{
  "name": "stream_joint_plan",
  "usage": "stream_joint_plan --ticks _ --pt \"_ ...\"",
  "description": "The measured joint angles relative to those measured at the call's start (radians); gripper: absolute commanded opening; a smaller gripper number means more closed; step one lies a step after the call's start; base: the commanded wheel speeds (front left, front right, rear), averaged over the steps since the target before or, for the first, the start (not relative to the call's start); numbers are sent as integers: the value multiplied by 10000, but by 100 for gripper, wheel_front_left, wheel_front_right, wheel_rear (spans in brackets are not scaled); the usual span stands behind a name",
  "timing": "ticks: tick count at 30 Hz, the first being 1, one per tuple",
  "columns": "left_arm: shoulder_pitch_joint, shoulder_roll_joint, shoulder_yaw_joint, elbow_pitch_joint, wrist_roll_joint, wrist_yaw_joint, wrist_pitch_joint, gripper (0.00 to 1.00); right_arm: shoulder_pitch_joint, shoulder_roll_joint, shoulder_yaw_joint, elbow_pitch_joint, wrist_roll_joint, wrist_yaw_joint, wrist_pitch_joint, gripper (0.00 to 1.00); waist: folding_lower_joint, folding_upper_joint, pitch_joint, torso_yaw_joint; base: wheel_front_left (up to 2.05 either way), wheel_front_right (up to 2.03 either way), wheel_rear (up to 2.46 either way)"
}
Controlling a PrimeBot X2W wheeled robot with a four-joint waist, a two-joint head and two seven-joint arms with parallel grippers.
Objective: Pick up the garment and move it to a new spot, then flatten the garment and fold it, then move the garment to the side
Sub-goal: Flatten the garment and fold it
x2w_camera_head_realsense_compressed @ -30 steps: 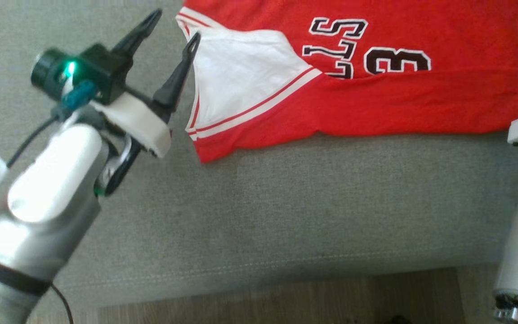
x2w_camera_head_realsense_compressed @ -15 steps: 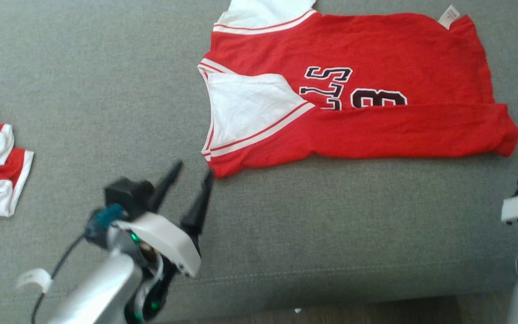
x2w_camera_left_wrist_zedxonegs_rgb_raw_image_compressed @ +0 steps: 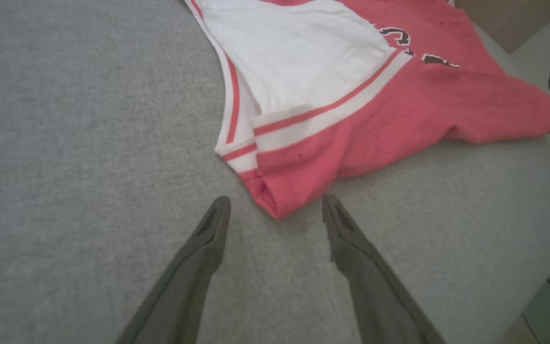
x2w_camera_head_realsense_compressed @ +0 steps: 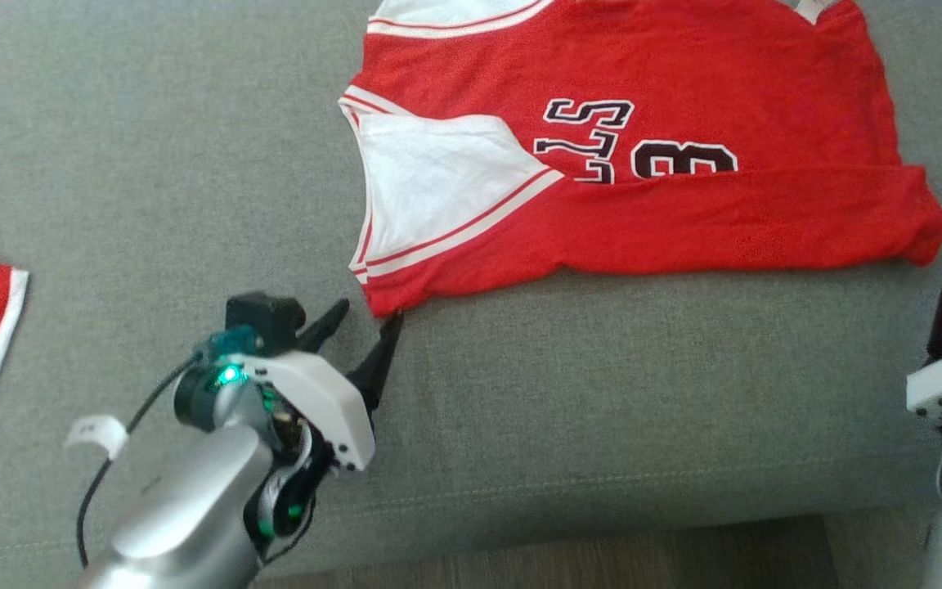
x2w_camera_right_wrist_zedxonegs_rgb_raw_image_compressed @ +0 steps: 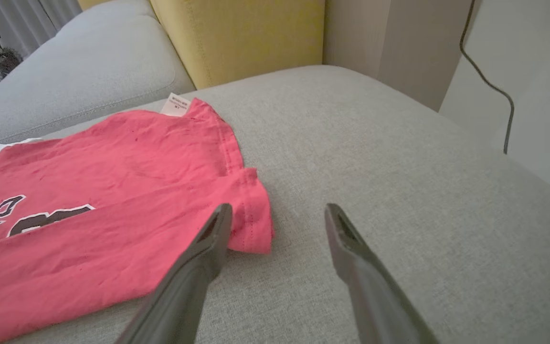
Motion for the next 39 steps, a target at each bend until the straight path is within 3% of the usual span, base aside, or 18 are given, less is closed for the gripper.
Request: stream_joint_plan --ticks 5,6,7,8,9,10,11,12,20,22,23,31,39 --pt "-549 -153 -10 642 58 -316 -38 100 -467 2 -155 314 268 0 483 100 0 0 381 -83 0 0 0" --pt "-648 -173 -12 708 119 -360 -84 93 -555 2 -155 376 422 0 495 100 0 0 450 -95 0 0 0" --pt "-767 -207 -12 792 125 -418 -115 53 -663 2 -134 468 579 0 568 100 0 0 517 -106 0 0 0" --pt "-875 -236 -8 869 123 -477 -128 41 -767 2 -125 573 719 0 633 100 0 0 580 -117 0 0 0" --pt "-981 -253 -10 961 125 -525 -188 41 -879 2 -107 681 861 0 639 100 0 0 640 -127 0 0 0" --pt "-1075 -263 -13 1047 127 -593 -196 29 -985 2 -73 779 894 0 694 100 0 0 696 -133 0 0 0" --pt "-1160 -272 -13 1139 136 -614 -209 9 -1099 2 -65 888 924 0 769 100 0 0 749 -136 0 0 0" --pt "-1226 -290 -17 1212 173 -700 -234 0 -1213 2 -38 1009 993 0 857 100 0 0 800 -135 0 0 0" --pt "-1562 -431 -128 1547 366 -1028 -566 0 -2150 -2 -299 2067 876 0 1733 99 0 0 982 39 0 0 0" --pt "-1557 -435 -144 1546 360 -1032 -591 0 -2208 -2 -339 2274 798 0 1929 27 0 0 934 93 0 0 0" --pt "-1549 -430 -148 1540 357 -1032 -591 0 -2228 -2 -382 2374 771 0 1969 0 0 0 904 122 0 0 0" --pt "-884 105 -127 489 96 -832 -313 0 -1869 -2 -79 2109 771 0 2293 0 0 0 477 254 0 0 0" --pt "711 1492 2 -2228 -491 111 698 0 -252 -339 961 197 1187 0 3609 0 0 0 72 297 0 0 0"
